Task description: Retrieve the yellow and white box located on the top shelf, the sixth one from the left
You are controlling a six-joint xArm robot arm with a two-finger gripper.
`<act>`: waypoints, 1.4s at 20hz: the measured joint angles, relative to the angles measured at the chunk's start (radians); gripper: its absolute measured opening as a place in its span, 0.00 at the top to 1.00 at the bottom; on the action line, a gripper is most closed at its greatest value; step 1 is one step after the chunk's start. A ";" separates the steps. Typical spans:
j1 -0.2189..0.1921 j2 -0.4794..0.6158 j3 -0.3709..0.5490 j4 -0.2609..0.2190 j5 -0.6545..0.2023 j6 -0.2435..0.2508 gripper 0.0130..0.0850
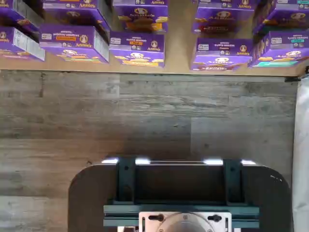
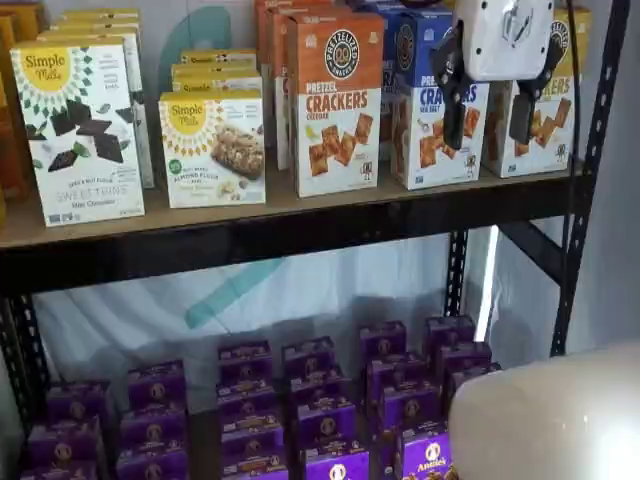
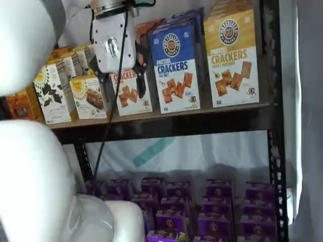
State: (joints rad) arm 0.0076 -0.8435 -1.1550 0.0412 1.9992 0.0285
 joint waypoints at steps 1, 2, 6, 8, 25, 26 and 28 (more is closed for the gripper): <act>-0.011 0.000 0.000 0.013 0.000 -0.006 0.00; -0.051 -0.002 0.003 0.055 0.000 -0.025 0.00; -0.069 0.001 0.002 0.077 0.005 -0.036 0.00; -0.052 -0.001 0.005 0.052 -0.004 -0.032 0.00; -0.335 0.087 -0.002 -0.048 -0.228 -0.345 0.00; -0.355 0.096 -0.005 -0.042 -0.235 -0.363 0.00; -0.407 0.123 -0.015 -0.017 -0.246 -0.409 0.00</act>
State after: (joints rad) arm -0.3991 -0.7204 -1.1696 0.0245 1.7527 -0.3804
